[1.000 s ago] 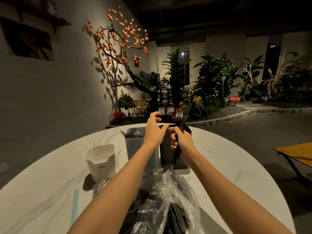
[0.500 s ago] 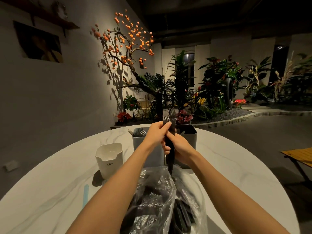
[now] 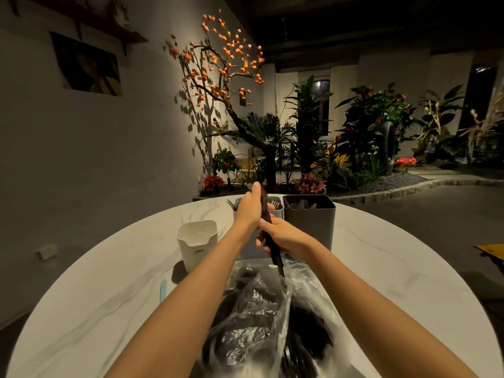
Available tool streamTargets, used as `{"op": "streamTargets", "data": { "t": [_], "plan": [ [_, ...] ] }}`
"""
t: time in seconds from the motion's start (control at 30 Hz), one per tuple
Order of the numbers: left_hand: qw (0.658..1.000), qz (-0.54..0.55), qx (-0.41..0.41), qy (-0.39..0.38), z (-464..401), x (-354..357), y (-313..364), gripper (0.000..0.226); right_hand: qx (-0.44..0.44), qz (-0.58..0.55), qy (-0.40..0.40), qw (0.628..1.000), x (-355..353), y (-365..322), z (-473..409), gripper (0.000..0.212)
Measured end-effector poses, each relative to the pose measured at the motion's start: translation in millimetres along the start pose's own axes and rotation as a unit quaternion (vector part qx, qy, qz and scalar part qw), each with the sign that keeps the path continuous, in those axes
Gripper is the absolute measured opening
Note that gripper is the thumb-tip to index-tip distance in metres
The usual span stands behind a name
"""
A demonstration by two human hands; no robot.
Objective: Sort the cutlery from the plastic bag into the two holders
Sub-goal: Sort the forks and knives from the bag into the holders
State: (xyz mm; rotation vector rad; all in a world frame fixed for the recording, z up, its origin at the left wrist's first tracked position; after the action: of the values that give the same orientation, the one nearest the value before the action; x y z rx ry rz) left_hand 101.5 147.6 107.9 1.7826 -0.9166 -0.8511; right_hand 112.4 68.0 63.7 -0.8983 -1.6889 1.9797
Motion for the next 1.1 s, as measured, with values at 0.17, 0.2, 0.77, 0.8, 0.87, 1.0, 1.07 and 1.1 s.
{"op": "streamTargets", "data": {
  "t": [0.17,0.2,0.77,0.8,0.87,1.0,1.07,1.1],
  "plan": [
    [0.997,-0.072,0.002,0.001,-2.7,-7.5,-12.9,0.029,-0.004,0.115,0.048,0.992,5.2,-1.0,-9.6,0.021],
    [0.998,-0.057,-0.004,0.011,-2.1,-9.8,-13.1,0.020,-0.009,0.121,0.044,0.992,6.6,-1.5,-10.9,0.019],
    [0.984,0.042,0.079,0.154,-13.0,-42.3,-3.4,0.020,-0.054,0.065,0.065,0.994,-10.3,-14.2,-14.9,0.042],
    [0.981,0.048,0.083,0.171,-12.8,-45.4,-4.2,0.021,-0.032,0.037,0.081,0.995,-12.4,-11.2,-15.3,0.052],
    [0.973,0.057,0.087,0.204,-11.2,-51.5,-4.9,0.021,0.022,-0.026,0.112,0.993,-17.2,-2.4,-15.8,0.067],
    [0.961,0.073,0.090,0.252,-5.5,-57.4,-5.1,0.029,0.057,-0.155,0.175,0.971,-27.4,14.8,-20.0,0.059],
    [0.963,0.074,0.082,0.247,-6.1,-54.0,-8.5,0.030,0.053,-0.283,0.165,0.943,-22.3,16.9,-22.9,0.046],
    [0.965,0.083,0.076,0.238,-7.2,-50.9,-11.0,0.030,0.048,-0.331,0.168,0.927,-20.6,16.0,-23.7,0.042]
  ]
}}
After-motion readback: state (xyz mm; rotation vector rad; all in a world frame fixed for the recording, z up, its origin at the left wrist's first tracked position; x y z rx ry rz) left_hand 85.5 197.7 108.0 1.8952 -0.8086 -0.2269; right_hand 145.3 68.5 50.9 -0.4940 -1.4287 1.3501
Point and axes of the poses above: each hand's wrist, its own z-axis away from the middle knuckle, its own x-axis out of the palm, y = z × x, the point moved 6 cm from there along -z, towards the middle knuckle, and after that the axes turned 5 degrees about x, right-handed, at the moved point
